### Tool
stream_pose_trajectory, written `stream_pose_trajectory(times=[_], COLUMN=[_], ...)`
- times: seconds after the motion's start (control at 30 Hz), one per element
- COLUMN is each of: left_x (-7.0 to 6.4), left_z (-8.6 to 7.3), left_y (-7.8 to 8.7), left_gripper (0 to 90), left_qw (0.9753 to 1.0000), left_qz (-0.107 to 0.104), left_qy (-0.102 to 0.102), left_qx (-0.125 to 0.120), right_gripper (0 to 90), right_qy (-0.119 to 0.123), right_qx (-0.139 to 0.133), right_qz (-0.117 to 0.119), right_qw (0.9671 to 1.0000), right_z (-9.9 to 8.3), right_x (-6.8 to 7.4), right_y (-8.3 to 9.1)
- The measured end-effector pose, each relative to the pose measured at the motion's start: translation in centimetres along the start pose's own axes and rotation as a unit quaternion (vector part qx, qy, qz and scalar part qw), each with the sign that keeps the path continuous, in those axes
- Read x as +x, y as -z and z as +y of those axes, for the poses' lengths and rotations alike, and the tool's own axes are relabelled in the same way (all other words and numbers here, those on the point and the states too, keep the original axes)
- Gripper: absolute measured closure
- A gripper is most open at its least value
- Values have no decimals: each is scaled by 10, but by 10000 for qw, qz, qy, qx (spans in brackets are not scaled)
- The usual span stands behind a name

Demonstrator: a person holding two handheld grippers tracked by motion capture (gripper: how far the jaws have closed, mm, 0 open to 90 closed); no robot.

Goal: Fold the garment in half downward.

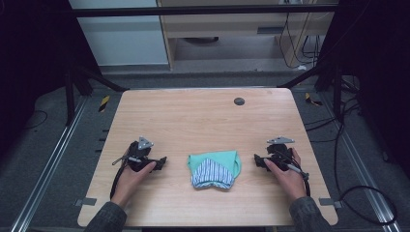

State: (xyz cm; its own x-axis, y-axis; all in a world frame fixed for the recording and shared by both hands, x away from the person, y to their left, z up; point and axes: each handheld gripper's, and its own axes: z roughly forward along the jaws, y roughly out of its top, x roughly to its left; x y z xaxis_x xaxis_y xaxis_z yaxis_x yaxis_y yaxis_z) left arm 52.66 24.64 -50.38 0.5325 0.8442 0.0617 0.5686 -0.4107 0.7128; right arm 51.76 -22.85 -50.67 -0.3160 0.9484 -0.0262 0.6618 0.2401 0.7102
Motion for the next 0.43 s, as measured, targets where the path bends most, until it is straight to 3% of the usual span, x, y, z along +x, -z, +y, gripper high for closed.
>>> stream_pose_trajectory(times=[0.17, 0.43], left_x=[3, 4], left_z=[-2, -1], left_y=[-4, -5], left_gripper=[52, 2], left_qw=[9998, 9996], left_qz=[-100, 25], left_qy=[178, 298], left_qx=[-60, 14], right_gripper=[48, 2], right_qy=[-182, -313], right_qx=[-159, -92], right_qz=[-11, -144], right_qw=[9997, 9994], right_z=[-3, -3], right_x=[1, 0], right_y=[-4, -5])
